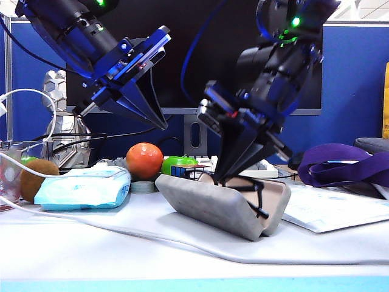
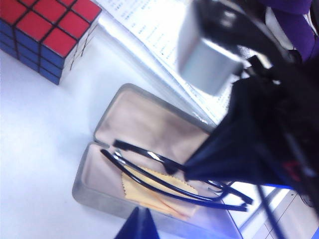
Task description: Pick up the glasses, fold the temples of the glasses, place the glasses into the glasses case, and finally close the glasses case.
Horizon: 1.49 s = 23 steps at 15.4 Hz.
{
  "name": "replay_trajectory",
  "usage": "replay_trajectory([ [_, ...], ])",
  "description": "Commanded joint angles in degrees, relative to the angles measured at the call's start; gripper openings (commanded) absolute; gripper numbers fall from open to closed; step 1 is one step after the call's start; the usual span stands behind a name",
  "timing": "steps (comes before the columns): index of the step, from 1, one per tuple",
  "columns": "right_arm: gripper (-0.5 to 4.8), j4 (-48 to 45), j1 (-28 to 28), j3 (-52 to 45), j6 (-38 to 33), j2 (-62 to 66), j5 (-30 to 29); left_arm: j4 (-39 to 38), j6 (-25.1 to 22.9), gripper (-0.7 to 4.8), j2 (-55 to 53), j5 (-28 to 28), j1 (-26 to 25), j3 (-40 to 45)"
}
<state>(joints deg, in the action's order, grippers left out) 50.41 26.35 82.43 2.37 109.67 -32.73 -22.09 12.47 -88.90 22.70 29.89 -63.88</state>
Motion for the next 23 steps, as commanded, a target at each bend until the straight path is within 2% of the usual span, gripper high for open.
replay_trajectory([
  [1,0.00,1.0,0.1,0.0,1.4,-0.3,-0.5,0.5,0.0,-0.05,0.1,0.0,0.0,-0.2],
  [6,0.00,-0.4,2.4,0.0,2.2,-0.3,-0.6,0.5,0.0,-0.05,0.1,0.0,0.0,-0.2],
  [8,0.00,-1.6,4.2,0.0,1.9,-0.3,1.2,0.5,0.0,-0.06,0.1,0.0,0.0,-0.2],
  [18,0.00,-3.5,5.3,0.0,-0.5,0.3,2.1,0.4,0.0,-0.05,0.1,0.0,0.0,-0.2],
  [21,1.38,-3.4,5.3,0.0,-0.4,0.3,1.7,0.3,0.0,-0.05,0.1,0.0,0.0,-0.2],
  [23,1.40,-3.0,5.3,0.0,-0.4,0.3,1.5,0.3,0.0,-0.06,0.1,0.0,0.0,-0.2],
])
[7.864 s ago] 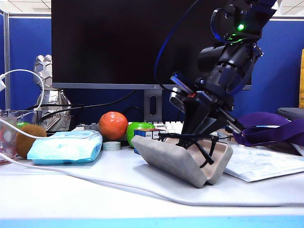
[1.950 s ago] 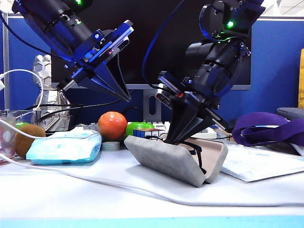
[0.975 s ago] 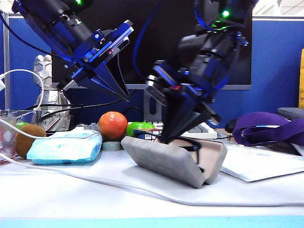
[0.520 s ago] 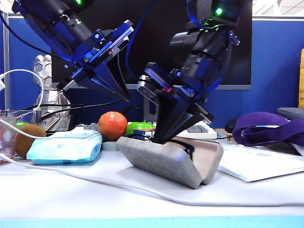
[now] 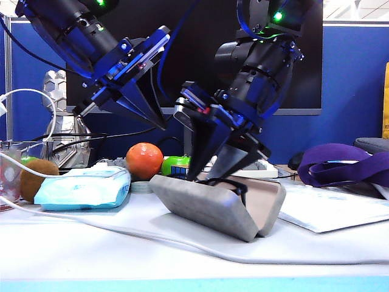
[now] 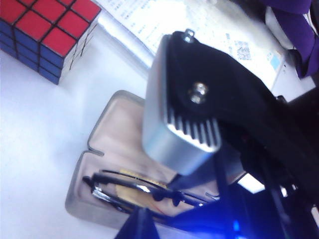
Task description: Pick up the glasses, fold the temples of the glasses, place the glasses into the glasses case, and finally close the glasses case.
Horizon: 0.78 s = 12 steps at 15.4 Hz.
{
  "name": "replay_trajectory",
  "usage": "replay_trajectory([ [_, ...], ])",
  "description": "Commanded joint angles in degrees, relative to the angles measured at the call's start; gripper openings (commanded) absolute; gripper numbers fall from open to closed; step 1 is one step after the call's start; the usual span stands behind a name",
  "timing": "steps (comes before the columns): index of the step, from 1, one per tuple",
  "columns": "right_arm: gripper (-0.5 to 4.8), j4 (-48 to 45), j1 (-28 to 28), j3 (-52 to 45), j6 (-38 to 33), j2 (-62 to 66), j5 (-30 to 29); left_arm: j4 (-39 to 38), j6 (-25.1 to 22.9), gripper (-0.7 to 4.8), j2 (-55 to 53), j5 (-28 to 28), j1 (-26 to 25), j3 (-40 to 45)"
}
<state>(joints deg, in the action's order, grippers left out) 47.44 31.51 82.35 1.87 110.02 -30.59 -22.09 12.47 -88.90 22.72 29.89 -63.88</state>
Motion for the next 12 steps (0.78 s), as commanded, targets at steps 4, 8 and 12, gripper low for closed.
replay_trajectory([
  [4,1.40,-0.2,0.0,0.2,0.1,-1.7,-0.6,0.3,0.0,-0.06,0.1,0.0,0.0,-0.2],
  [8,1.40,-1.3,-0.4,0.2,0.1,-3.8,2.3,0.1,0.0,-0.05,0.1,0.0,0.0,-0.2],
  [12,-0.05,-2.5,-3.6,0.2,-0.8,-5.3,17.0,-7.7,0.0,-0.06,0.1,0.3,0.0,-0.2],
])
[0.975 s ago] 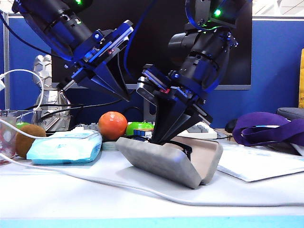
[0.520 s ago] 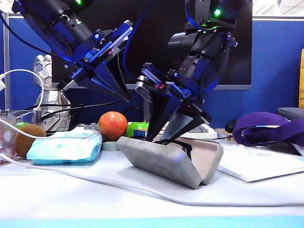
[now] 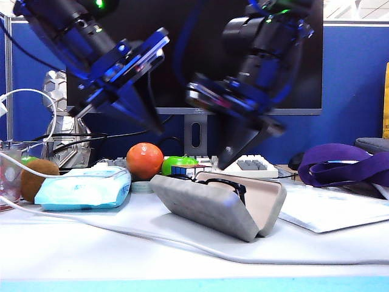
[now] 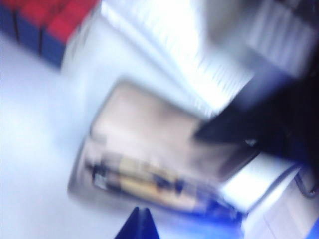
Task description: Pick up the glasses, fold the temples of the glasses, place the glasses into the glasses case, and finally close the glasses case.
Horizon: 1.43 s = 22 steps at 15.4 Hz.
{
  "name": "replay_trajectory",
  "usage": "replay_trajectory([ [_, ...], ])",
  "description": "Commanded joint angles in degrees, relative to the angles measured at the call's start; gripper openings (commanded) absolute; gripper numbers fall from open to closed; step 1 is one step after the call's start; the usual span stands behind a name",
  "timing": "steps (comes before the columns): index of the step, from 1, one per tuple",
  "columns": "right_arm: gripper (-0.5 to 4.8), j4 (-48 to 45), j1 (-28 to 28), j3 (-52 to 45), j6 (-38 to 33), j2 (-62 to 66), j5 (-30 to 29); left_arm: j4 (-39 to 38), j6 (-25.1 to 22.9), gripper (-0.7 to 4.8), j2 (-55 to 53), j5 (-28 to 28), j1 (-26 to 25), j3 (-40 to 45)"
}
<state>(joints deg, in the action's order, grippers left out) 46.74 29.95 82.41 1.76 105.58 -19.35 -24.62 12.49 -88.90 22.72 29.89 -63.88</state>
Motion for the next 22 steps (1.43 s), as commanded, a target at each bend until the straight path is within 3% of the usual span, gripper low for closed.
replay_trajectory([
  [1,-0.05,-2.2,-3.6,0.1,-0.7,-0.7,5.6,-7.2,0.0,-0.05,0.1,0.5,0.1,-0.2],
  [6,-0.05,-2.2,-4.4,0.0,0.0,3.0,-2.3,-8.5,0.1,-0.06,-1.6,3.3,0.1,-0.2],
  [10,-0.04,-2.5,-4.4,0.0,0.0,4.2,-2.4,-8.7,0.2,-0.05,-4.5,3.1,2.1,-0.2],
  [14,-0.05,-2.7,-4.4,0.1,-0.2,4.0,5.7,-8.2,0.2,-0.06,-6.3,3.0,6.0,-0.2],
  [16,-0.05,-2.6,-4.4,0.0,-0.2,4.1,5.2,-7.4,0.2,-0.06,-6.4,2.7,6.9,-0.2],
  [19,-0.04,-2.2,-4.4,0.0,0.1,4.9,-0.3,-7.1,0.2,-0.05,-6.4,1.6,7.1,-0.2],
  [22,-0.04,-1.9,-4.4,0.0,0.0,5.2,-1.3,-11.5,0.1,-0.05,-6.4,1.5,7.1,-0.2],
])
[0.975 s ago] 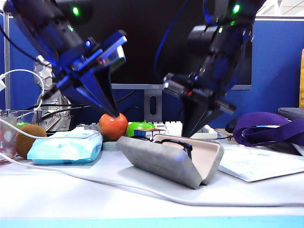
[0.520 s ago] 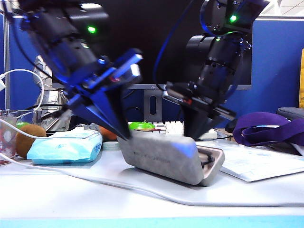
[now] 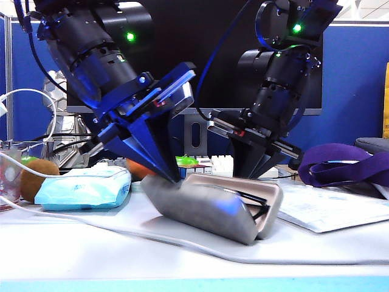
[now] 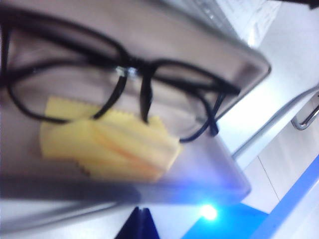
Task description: Pick up the glasses, fold the temples of the glasses, place the glasses into the glasses case, and finally close the glasses case.
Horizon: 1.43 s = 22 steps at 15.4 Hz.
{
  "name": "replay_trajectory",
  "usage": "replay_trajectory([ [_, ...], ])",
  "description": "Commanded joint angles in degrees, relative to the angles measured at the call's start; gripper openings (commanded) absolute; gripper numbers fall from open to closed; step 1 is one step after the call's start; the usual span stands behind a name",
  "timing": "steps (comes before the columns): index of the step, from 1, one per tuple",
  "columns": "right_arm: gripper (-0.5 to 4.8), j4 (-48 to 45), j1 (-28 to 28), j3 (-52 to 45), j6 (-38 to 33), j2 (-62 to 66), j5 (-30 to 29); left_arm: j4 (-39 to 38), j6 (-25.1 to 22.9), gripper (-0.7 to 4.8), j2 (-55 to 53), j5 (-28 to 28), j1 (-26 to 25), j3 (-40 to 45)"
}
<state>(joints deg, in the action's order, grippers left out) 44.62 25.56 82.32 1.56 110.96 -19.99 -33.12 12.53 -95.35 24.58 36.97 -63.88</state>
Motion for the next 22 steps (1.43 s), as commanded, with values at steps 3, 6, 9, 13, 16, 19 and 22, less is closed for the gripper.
replay_trajectory([
  [3,-0.04,0.6,0.0,0.1,0.3,-0.2,-3.1,-4.0,0.1,-0.05,0.0,-0.4,0.0,-0.2],
  [6,-0.04,2.6,0.0,0.1,0.4,-0.2,-4.6,-0.5,0.2,-0.06,-1.7,-1.9,0.1,-0.2],
  [9,-0.04,3.2,0.0,0.1,0.9,-0.2,-4.9,0.9,2.0,-0.05,-4.5,-1.6,0.5,-0.2],
  [13,-0.04,3.5,0.0,0.1,1.5,-0.2,-7.6,5.6,5.2,-0.06,-4.5,0.1,0.7,-0.2],
  [16,-0.05,4.0,0.0,0.1,1.5,-0.3,-11.4,8.7,7.3,-0.05,-4.5,0.1,0.7,-0.2],
  [19,-0.04,4.9,0.0,0.1,1.7,-0.6,-14.7,13.3,9.2,-0.05,-4.5,0.1,0.7,-0.2],
  [22,-0.05,5.2,0.0,0.1,1.7,-1.0,-18.5,17.4,10.6,-0.05,-4.5,0.1,0.8,-0.2],
])
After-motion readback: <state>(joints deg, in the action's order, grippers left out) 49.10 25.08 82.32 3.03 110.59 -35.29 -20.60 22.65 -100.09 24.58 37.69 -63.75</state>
